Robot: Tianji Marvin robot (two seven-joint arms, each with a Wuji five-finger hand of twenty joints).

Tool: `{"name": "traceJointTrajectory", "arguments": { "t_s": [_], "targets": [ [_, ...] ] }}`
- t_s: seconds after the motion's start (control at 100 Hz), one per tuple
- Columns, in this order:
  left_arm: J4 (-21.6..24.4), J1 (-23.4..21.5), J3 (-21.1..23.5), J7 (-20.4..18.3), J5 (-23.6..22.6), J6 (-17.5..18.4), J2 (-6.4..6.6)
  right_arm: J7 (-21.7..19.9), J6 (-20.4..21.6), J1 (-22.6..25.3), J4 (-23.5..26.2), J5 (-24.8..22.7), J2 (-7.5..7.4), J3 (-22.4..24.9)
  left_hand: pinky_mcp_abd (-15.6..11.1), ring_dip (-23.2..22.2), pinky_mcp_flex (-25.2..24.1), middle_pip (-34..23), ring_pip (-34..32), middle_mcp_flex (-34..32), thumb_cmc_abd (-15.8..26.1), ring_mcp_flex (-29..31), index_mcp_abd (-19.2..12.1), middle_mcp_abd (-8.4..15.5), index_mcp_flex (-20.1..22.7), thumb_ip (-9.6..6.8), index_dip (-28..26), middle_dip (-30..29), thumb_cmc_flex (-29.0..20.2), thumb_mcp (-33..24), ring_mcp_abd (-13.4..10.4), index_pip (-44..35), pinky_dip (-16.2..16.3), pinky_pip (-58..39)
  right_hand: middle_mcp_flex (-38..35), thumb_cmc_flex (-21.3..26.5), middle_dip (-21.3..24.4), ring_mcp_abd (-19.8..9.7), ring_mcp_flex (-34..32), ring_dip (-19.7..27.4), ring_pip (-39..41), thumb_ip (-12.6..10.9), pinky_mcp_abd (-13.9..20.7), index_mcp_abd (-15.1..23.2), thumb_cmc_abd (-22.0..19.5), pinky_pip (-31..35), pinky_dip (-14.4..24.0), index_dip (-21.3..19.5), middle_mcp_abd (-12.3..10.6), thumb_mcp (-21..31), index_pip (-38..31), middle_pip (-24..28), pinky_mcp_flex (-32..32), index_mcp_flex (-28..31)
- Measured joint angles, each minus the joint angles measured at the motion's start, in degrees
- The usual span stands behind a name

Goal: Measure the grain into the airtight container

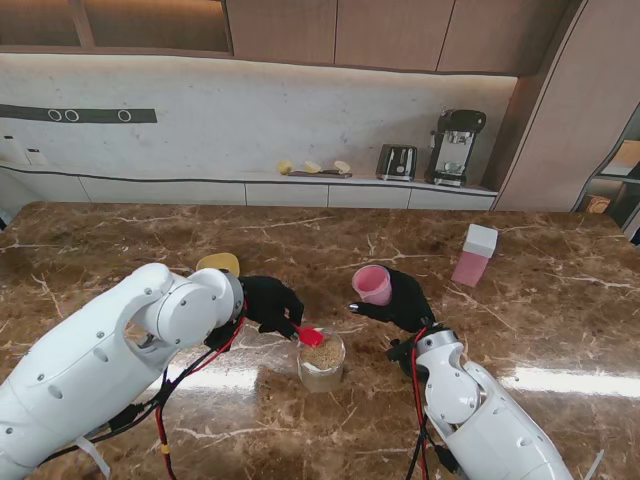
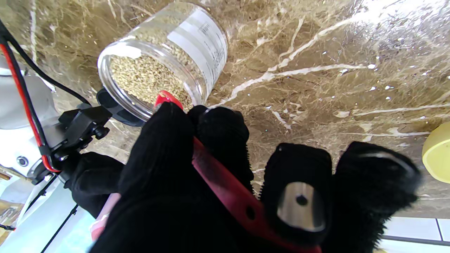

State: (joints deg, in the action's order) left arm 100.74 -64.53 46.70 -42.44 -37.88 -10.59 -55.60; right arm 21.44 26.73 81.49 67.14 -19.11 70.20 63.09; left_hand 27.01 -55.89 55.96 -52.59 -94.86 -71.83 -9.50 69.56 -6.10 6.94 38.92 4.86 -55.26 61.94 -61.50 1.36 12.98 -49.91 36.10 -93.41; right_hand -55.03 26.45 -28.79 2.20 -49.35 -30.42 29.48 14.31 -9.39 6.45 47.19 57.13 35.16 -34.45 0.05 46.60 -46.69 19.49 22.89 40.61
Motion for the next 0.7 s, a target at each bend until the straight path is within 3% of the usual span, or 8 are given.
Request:
{"name": "traceJointTrajectory", "arguments": {
  "t_s": [0.24,0.7],
  "targets": [
    [-1.2,0.8,-1.5,1.2,-3.1,2.7,-0.28,-0.2,0.1,0.0,0.0,0.4,0.0,0.0,0.0,0.0,0.1,0.0,0.0,0.0,0.0,0.0,0.0,0.0,0.0,0.0,0.0,0.0,0.0,0.0,0.0,0.0,-0.5,0.0,0.0,0.0,0.0,0.0,0.0,0.0,0.0,0.0,0.0,0.0,0.0,0.0,0.0,0.0,0.0,0.0,0.0,0.0,0.0,0.0],
    [-1.4,3.3,-5.2,1.1,-5.5,3.9,-0.33,-0.4,0.7,0.2,0.3,0.8,0.0,0.1,-0.1,0.0,0.6,0.0,0.0,0.0,0.0,0.0,0.0,0.0,0.0,0.0,0.1,-0.1,0.0,0.0,0.0,0.0,-0.6,0.0,0.0,0.0,0.0,0.0,0.0,0.0,0.0,0.0,0.0,0.0,0.0,0.0,0.0,0.0,0.0,0.0,0.0,0.0,0.0,0.0]
  ]
}}
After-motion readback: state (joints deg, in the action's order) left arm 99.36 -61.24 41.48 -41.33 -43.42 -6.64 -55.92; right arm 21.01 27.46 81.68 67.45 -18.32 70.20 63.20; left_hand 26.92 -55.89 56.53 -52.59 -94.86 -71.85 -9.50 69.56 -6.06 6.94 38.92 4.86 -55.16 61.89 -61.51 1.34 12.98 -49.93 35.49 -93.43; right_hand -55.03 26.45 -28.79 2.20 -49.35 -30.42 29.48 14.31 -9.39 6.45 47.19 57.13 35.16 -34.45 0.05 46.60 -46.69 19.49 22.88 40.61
